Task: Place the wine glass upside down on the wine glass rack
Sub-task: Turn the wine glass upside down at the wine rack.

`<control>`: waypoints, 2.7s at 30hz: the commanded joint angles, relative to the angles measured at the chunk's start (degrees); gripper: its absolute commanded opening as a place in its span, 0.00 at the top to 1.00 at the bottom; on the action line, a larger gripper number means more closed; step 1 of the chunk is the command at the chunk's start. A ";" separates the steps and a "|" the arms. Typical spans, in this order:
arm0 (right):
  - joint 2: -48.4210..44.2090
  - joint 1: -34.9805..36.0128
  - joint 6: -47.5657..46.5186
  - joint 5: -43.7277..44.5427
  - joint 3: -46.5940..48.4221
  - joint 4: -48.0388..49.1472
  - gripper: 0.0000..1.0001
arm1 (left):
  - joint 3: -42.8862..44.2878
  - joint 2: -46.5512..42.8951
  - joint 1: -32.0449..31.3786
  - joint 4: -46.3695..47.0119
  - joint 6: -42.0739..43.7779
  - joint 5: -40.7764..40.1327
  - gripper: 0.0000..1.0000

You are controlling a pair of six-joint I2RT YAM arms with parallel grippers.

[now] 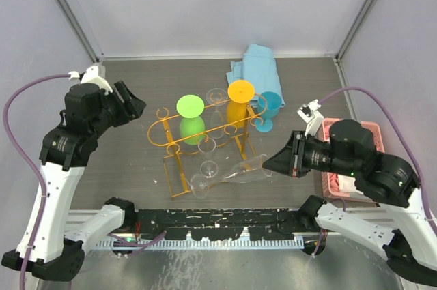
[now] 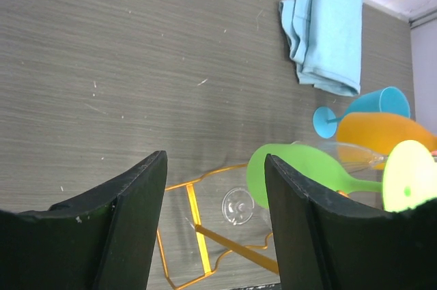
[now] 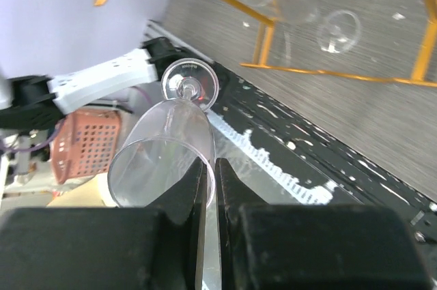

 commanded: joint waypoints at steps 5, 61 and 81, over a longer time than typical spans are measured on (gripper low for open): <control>-2.86 0.26 0.90 -9.30 6.84 18.83 0.99 | 7.60 1.36 -0.03 1.75 -0.59 -2.41 0.39; 64.55 -31.83 50.80 -34.36 45.53 120.68 0.99 | -4.27 27.50 21.09 105.23 -87.57 38.42 0.34; 72.91 -32.10 58.59 -35.21 51.04 127.80 1.00 | 2.89 39.97 7.11 133.31 -106.44 26.44 0.35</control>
